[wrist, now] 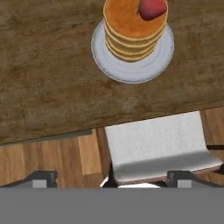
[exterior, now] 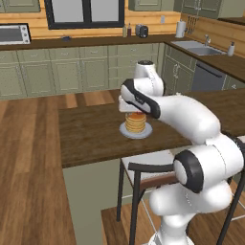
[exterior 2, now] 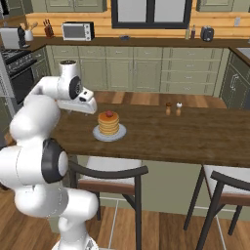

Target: Take the strawberry from the fridge and place it on top of the pancake, located on the dining counter.

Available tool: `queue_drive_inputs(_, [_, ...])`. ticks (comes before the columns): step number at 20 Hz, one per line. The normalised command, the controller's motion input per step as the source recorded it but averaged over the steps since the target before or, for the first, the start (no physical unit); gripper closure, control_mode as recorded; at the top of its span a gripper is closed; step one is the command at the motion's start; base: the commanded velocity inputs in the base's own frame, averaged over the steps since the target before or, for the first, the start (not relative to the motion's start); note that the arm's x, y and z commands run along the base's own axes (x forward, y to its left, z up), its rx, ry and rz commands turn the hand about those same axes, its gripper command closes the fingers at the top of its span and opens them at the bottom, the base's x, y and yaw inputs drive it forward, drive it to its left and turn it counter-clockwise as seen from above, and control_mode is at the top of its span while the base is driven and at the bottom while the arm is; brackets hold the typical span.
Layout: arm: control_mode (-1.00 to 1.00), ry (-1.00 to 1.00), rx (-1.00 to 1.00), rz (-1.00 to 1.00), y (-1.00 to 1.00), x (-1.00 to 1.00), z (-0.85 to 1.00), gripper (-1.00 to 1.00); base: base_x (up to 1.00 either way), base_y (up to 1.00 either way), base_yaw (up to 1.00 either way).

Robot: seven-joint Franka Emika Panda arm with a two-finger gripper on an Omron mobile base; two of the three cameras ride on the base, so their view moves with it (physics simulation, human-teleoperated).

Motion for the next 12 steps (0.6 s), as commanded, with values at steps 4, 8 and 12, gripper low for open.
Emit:
queue_drive_inputs(4, [-1.00, -0.11, 0.00, -0.10, 0.22, -1.00, 0.00, -1.00, 0.00, 0.00, 0.00])
queue_drive_inputs(8, [-1.00, -0.07, -0.05, -0.10, 0.15, -1.00, 0.14, -1.00, 0.00, 0.00, 0.00])
queue_drive_inputs(12, [-1.00, 0.00, -0.12, -0.08, 0.46, -1.00, 0.08, -1.00, 0.00, 0.00, 0.00])
